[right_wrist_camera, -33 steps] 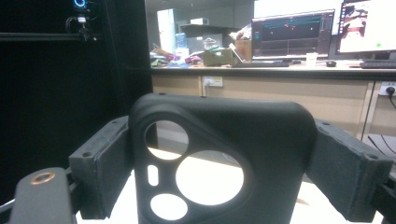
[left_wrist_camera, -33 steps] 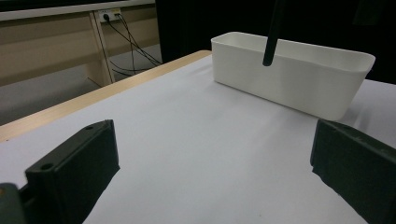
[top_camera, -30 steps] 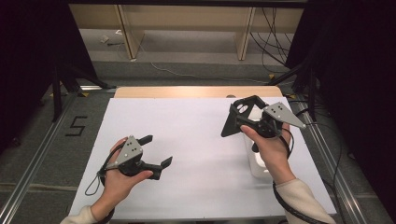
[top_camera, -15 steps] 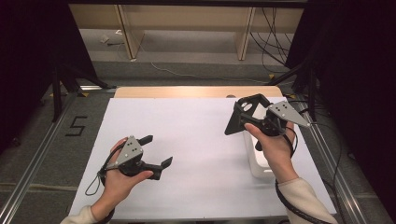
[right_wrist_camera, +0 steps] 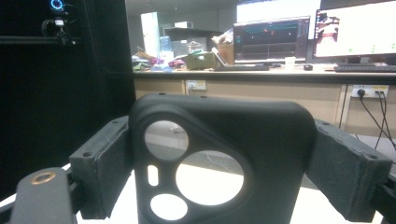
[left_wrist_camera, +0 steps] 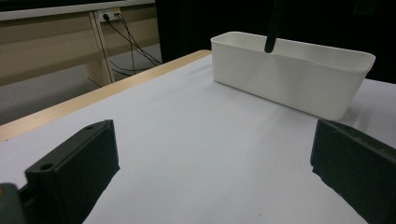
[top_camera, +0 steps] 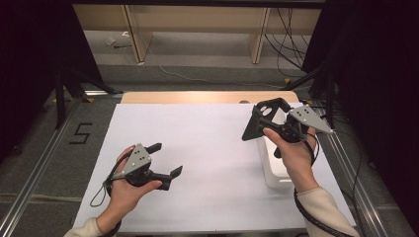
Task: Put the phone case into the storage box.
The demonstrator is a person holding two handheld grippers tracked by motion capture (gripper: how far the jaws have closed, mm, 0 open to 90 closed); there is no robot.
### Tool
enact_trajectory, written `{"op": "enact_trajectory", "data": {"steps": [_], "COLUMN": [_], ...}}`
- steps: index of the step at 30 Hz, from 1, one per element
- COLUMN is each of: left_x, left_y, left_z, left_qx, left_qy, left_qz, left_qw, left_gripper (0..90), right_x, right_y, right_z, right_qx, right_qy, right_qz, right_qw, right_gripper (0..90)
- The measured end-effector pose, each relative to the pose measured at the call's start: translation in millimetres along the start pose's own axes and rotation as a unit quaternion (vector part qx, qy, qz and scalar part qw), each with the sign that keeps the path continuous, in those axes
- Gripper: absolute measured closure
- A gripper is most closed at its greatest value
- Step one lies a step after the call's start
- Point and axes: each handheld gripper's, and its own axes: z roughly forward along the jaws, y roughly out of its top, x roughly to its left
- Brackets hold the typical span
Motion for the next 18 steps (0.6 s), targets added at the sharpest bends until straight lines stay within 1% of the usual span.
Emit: {"op": "enact_trajectory", "data": {"steps": [9,18], "left_x": [-0.1,0.0], "left_y": [0.2,0.1], "left_z": [-0.1,0.0], "left_qx": [-0.001,-0.001], "left_qy": [0.001,0.001], "left_qz": [0.0,0.0], "left_qw": [1.0,1.0], "left_gripper": [0.6,0.6], "right_x": [-3.8,-8.9], "right_y": [0.9,2.6], "right_z": [-0.9,-2.2], "right_qx": [0.001,0.0], "right_qy": [-0.007,-0.019], "right_qz": [-0.002,-0.005], "right_qw": [1.0,0.9998], "right_gripper": [15.2,15.3]}}
